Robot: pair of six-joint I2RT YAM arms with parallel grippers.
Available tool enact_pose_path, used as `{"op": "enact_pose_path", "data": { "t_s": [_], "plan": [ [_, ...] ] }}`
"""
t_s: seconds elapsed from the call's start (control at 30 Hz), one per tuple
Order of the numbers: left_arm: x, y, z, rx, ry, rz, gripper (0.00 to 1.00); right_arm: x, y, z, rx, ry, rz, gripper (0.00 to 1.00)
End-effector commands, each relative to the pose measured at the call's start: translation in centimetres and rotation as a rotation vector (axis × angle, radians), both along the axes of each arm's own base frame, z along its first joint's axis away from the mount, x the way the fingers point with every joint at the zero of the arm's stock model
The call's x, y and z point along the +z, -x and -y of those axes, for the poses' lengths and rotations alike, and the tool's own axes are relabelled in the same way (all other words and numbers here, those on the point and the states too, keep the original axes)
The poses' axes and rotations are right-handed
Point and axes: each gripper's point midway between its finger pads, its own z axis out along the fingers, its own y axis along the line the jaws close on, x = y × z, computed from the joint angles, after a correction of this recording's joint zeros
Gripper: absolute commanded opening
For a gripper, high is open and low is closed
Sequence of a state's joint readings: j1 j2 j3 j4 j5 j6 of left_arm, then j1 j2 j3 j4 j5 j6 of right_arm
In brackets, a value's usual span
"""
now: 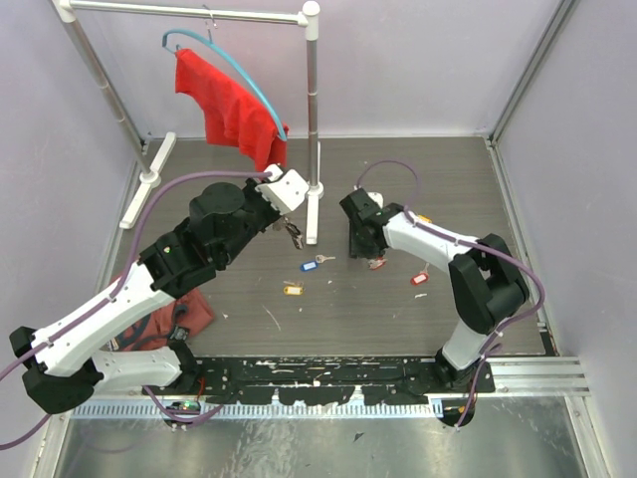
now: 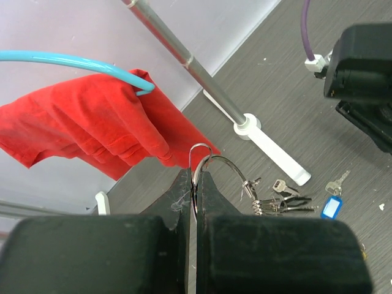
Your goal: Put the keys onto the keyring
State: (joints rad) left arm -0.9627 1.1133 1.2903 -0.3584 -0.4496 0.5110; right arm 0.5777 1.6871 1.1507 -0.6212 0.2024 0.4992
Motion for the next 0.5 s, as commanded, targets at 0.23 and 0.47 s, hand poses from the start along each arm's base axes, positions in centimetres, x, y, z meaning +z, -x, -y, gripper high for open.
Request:
{"op": "enact_pose_path", "data": {
  "t_s": [0.23, 0.47],
  "plan": [
    [1.1, 0.4, -0.4, -0.007, 0.051, 0.025, 0.00, -0.3, 0.9, 1.7, -0.300, -0.020, 0.087, 0.36],
    [1.1, 0.5, -0.5, -0.011, 0.053, 0.026, 0.00, -0.3, 1.2, 1.7, -0.342, -0.069, 0.100, 0.37]
  ]
}}
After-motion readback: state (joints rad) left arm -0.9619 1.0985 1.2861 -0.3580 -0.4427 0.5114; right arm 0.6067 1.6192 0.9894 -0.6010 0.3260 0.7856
